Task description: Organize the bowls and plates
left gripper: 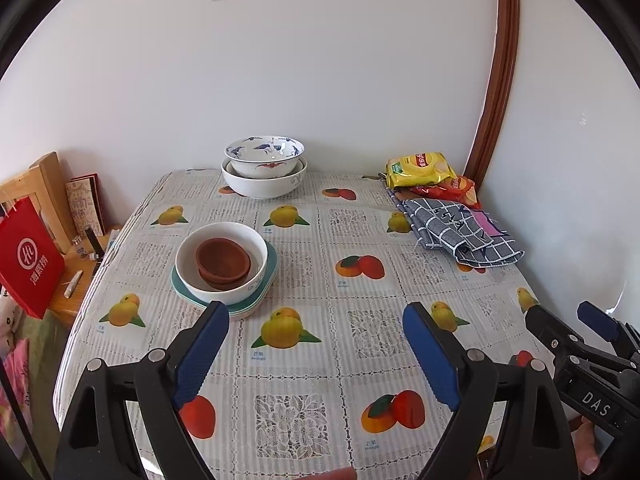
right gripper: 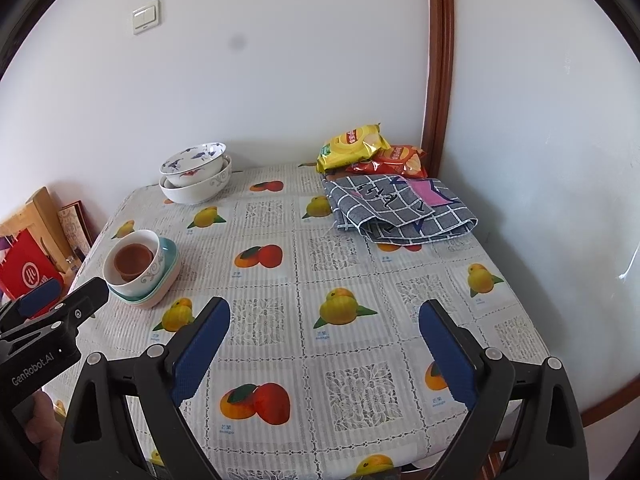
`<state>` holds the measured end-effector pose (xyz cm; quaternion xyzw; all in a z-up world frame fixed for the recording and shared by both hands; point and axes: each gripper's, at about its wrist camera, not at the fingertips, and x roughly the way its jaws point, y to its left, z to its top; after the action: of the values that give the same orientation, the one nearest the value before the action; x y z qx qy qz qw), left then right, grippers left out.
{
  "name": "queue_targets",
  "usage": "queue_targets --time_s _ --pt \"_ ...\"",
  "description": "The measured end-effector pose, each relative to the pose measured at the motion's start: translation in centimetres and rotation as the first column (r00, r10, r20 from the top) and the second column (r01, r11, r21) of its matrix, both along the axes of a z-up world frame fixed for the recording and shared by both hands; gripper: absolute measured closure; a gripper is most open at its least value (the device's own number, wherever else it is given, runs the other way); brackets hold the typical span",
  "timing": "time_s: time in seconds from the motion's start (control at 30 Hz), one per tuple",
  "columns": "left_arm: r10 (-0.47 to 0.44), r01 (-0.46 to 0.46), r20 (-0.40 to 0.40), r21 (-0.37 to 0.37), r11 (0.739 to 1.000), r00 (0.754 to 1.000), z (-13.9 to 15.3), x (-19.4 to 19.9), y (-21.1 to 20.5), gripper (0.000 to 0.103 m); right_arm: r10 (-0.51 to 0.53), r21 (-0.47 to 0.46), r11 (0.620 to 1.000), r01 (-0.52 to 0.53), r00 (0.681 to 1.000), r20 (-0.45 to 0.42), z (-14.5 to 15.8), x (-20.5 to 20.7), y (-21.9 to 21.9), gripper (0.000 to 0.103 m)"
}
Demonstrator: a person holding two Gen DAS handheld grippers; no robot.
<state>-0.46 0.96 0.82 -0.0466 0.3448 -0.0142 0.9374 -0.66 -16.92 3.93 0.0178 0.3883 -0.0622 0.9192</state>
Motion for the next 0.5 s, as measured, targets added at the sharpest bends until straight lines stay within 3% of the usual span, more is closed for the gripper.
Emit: queue_targets --time_s 0.5 --pt "-0.007 0.008 -0.005 0.012 1.0 1.0 -0.17 -0.25 -0.48 0.012 -0.003 0.014 1.0 0.003 1.0 -0.004 -0.26 -0.33 0.01 0.008"
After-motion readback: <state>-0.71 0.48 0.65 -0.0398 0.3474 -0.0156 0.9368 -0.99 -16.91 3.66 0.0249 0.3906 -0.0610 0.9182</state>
